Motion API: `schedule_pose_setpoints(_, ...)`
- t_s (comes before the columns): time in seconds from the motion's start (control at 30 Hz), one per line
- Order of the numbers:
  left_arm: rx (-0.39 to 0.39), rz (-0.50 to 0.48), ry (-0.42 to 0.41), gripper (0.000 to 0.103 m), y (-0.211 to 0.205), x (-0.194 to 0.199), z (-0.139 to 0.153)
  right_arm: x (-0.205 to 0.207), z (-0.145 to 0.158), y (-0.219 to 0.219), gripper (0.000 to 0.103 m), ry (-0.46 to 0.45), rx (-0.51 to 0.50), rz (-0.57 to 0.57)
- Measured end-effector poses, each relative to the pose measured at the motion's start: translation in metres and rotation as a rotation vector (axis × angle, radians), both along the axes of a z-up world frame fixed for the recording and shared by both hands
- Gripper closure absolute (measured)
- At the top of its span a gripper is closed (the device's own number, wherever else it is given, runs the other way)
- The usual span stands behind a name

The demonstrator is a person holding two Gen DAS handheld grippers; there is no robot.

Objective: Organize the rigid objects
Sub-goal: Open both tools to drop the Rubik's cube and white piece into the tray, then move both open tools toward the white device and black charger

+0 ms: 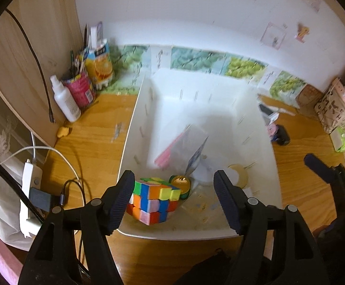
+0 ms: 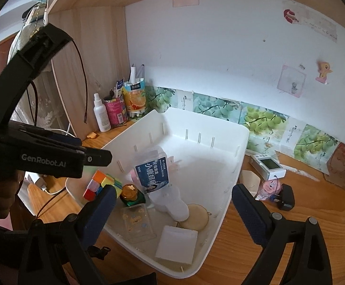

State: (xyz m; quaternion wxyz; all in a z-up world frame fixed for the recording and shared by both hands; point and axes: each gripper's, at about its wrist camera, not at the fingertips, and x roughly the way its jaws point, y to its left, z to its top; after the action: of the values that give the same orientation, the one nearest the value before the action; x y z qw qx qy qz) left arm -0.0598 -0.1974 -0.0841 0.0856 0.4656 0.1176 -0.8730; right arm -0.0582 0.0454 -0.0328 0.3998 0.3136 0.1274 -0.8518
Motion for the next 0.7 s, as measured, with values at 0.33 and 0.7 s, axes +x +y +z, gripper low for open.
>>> schedule_pose_setpoints(0.33,0.027,-0.015,0.196,0.029,0.029,0.016,0.031,0.0,0.014,0.028,0.005,0.024,-0.025,-0.003)
schedule_pose_setpoints(0.7,0.05,-0.028,0.259,0.025,0.079,0.011,0.052,-0.018,0.036,0.077,0.005,0.064,-0.072,-0.026)
